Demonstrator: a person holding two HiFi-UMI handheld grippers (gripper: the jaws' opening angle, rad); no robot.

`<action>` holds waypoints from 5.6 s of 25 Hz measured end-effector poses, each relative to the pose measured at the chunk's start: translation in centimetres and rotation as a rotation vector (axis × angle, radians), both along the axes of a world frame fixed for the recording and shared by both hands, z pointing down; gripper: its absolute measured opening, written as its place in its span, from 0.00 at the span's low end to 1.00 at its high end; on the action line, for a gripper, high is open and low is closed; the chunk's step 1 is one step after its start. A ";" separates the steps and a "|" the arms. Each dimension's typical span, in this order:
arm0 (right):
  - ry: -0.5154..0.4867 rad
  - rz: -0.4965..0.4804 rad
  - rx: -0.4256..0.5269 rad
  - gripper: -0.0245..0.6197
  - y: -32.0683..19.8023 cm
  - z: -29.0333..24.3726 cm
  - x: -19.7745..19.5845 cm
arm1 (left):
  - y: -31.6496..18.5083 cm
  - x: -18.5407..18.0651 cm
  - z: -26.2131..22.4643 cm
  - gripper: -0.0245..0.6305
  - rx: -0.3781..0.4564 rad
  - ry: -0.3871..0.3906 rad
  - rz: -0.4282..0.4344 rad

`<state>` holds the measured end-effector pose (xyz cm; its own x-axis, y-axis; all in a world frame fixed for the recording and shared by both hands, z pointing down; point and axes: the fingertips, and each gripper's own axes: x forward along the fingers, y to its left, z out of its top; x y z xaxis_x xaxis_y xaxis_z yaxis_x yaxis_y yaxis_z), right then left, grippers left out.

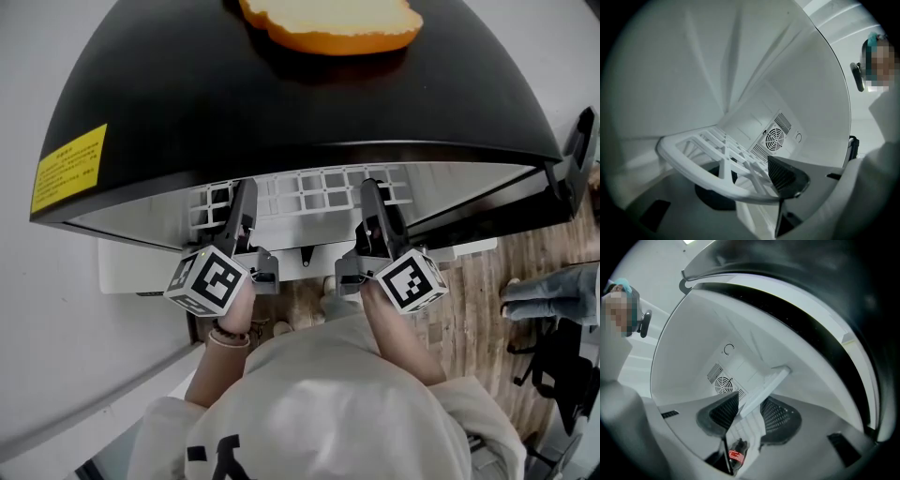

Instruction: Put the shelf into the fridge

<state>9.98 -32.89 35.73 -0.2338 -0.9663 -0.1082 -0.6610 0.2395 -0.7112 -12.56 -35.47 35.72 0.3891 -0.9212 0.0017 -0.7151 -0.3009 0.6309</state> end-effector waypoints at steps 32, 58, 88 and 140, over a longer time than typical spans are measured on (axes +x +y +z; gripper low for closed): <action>0.073 0.049 -0.017 0.36 3.5 0.3 -0.7 | 3.2 0.7 0.2 0.41 0.006 -0.138 0.103; 0.395 -0.064 0.150 0.15 13.7 -2.8 -9.9 | 15.4 2.8 -0.2 0.18 0.118 -0.336 0.308; 0.500 -0.179 0.240 0.09 22.5 -4.3 -7.4 | 24.3 7.5 -1.9 0.05 0.153 -0.383 0.227; 0.555 -0.356 0.320 0.09 50.0 -4.0 -3.5 | 52.3 12.6 -2.1 0.05 0.175 -0.375 0.108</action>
